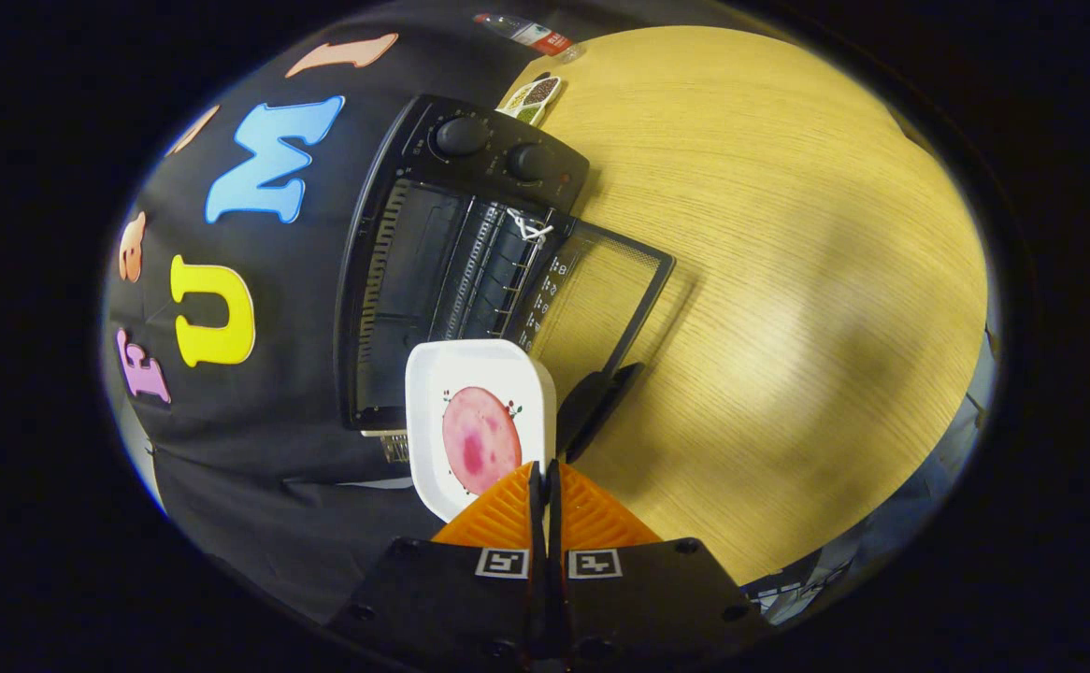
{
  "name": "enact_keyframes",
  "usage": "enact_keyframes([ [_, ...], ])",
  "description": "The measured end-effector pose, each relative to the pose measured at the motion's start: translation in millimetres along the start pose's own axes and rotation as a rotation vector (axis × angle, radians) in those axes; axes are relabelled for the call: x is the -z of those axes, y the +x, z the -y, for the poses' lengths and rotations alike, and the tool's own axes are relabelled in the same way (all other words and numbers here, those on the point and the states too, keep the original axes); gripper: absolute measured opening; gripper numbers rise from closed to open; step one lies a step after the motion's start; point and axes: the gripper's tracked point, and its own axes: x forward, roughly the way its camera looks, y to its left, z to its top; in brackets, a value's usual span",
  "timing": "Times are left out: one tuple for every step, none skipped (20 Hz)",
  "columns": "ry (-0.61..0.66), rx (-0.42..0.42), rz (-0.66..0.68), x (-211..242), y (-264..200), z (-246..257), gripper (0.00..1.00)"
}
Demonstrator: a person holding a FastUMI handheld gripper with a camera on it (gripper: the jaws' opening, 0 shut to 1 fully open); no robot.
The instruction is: Open the toaster oven, put the food inside, and close the toaster oven door.
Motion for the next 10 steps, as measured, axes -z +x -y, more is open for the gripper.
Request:
enact_keyframes([
  [0.011,0.001,0.004,-4.3,5.2,-3.3,0.02],
  [0.024,0.003,0.015,-9.5,10.5,-7.0,0.01],
  [0.036,0.002,0.025,-14.5,17.2,-11.1,0.02],
  [0.047,0.002,0.038,-20.7,24.2,-15.2,0.02],
  [0.063,0.001,0.048,-26.5,30.1,-19.2,0.01],
  [0.086,-0.001,0.06,-32.1,36.7,-24.2,0.02],
  [0.105,-0.003,0.07,-37.4,42.1,-28.0,0.02],
  [0.122,-0.004,0.079,-41.1,48.2,-31.4,0.02],
  [0.134,-0.002,0.085,-44.9,54.4,-34.4,0.02],
  [0.143,0.0,0.086,-46.3,60.5,-37.4,0.02],
])
